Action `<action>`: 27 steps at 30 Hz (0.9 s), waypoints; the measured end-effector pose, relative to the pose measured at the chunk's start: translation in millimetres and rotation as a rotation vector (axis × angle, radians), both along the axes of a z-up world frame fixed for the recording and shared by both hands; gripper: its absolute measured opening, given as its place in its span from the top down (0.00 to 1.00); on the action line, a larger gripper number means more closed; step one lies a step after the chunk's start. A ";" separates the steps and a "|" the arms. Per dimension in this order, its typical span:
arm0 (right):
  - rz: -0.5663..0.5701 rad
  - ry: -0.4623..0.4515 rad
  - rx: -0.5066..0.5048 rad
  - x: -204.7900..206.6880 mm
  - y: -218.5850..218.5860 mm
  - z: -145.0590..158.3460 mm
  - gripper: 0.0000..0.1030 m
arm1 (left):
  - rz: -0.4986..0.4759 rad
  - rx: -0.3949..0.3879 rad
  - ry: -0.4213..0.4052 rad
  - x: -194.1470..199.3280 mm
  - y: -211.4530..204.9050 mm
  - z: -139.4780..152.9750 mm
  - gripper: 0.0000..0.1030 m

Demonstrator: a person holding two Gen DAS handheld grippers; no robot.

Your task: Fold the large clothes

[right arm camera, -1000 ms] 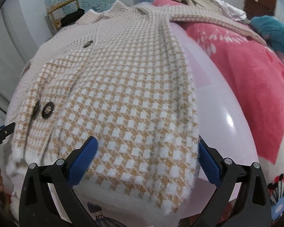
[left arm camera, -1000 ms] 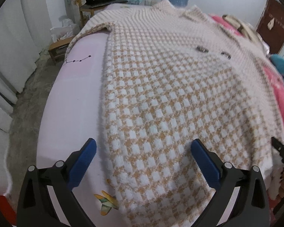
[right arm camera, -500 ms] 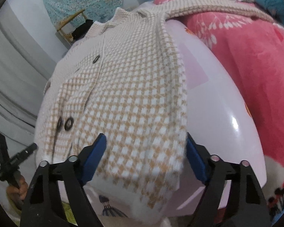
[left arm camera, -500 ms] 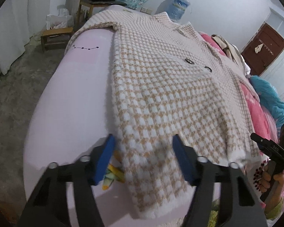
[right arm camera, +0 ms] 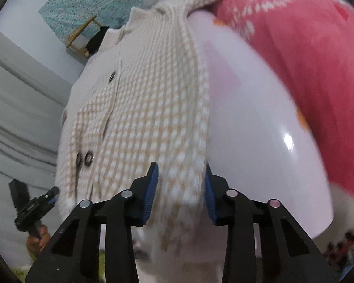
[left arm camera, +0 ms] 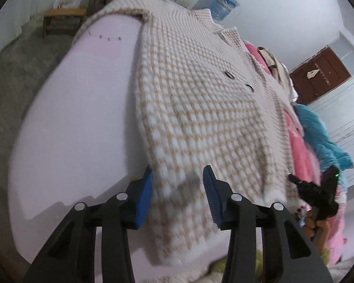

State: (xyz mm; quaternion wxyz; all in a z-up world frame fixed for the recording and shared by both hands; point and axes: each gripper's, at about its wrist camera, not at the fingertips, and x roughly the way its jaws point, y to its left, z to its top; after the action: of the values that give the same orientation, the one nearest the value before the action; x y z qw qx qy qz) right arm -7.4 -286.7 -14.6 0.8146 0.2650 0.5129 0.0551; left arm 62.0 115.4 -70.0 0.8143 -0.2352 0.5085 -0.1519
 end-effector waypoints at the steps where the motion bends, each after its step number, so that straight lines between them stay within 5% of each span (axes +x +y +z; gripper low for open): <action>1: 0.008 0.011 0.013 -3.7 2.3 -2.0 0.74 | -0.001 -0.009 0.000 -4.0 -1.1 -0.7 0.63; 7: -0.001 -0.012 0.007 -6.0 -1.2 -6.0 0.93 | 0.023 0.061 -0.021 -0.9 -5.9 -4.2 0.89; 12: 0.019 -0.084 -0.100 -3.8 6.9 21.8 0.95 | 0.006 0.188 -0.080 -7.0 -13.1 16.5 0.92; 18: 0.020 -0.212 -0.169 -23.0 6.2 78.7 0.96 | -0.008 0.238 -0.198 -33.2 -7.9 66.6 0.94; 27: 0.026 -0.172 -0.159 -77.2 1.0 95.7 0.96 | -0.090 0.278 -0.091 -91.6 -2.2 72.4 0.93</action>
State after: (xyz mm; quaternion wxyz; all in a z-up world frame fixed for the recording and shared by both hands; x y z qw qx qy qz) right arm -84.6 -285.6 81.1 0.8733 0.1872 0.4472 0.0475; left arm -29.5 113.2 2.4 0.8536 -0.0901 0.4971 -0.1272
